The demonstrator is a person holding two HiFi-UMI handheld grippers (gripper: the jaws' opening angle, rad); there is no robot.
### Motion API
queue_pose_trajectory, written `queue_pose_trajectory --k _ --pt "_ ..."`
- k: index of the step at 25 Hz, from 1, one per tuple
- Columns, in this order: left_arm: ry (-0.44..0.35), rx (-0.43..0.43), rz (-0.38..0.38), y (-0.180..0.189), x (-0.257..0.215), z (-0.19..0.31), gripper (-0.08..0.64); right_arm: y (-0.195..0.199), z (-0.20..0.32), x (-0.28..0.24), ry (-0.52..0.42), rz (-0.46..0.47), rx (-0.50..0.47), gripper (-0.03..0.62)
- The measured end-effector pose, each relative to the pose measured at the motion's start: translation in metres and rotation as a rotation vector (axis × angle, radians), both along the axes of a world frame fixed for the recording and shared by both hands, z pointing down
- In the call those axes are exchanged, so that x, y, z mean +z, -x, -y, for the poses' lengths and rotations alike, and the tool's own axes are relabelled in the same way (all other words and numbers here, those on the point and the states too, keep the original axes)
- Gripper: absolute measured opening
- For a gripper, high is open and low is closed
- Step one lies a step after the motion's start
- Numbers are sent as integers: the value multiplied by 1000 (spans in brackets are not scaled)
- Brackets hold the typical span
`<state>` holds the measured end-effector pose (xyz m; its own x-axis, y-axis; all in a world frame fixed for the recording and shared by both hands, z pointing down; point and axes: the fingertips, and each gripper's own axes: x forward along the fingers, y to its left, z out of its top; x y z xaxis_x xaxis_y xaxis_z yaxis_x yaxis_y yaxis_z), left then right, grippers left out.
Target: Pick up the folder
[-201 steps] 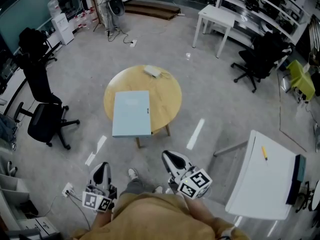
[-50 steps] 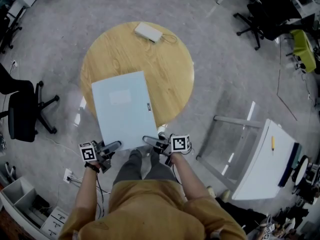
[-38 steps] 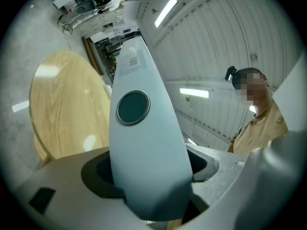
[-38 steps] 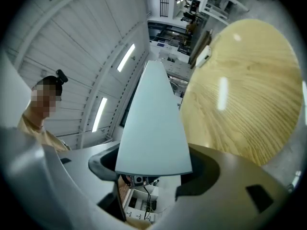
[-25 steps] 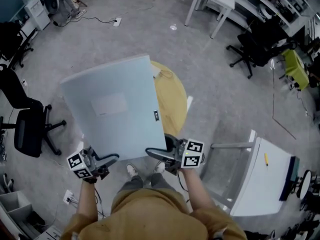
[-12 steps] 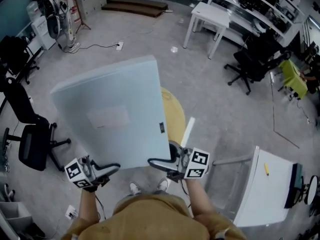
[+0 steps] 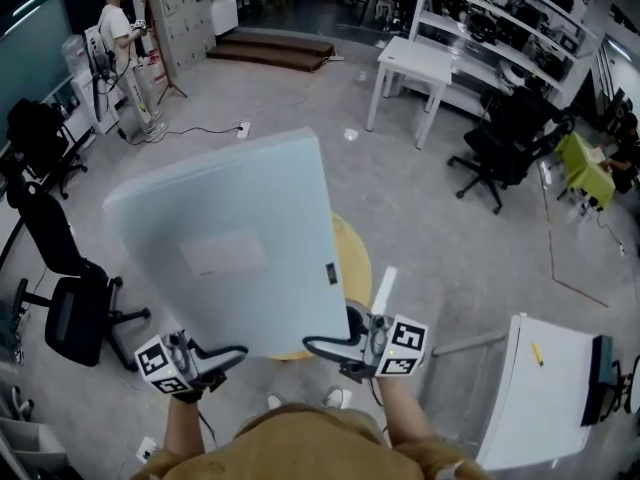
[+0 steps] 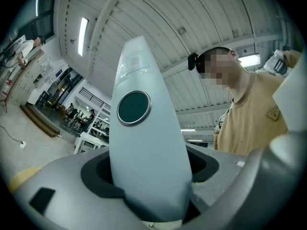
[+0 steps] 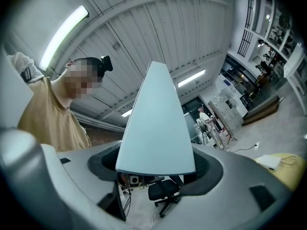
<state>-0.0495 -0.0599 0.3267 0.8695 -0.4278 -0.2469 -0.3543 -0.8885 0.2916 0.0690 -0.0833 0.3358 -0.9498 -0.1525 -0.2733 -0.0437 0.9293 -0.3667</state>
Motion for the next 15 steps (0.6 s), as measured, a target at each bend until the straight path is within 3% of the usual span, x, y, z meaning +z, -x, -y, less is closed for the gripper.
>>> queue_pose_trajectory --k 6,15 --pt "-66 -7 41 -6 -24 -13 350 -4 -13 -22 -46 27 8 307" --pt "-96 -12 56 -19 -41 -17 350 -17 -18 -37 -92 25 16 311"
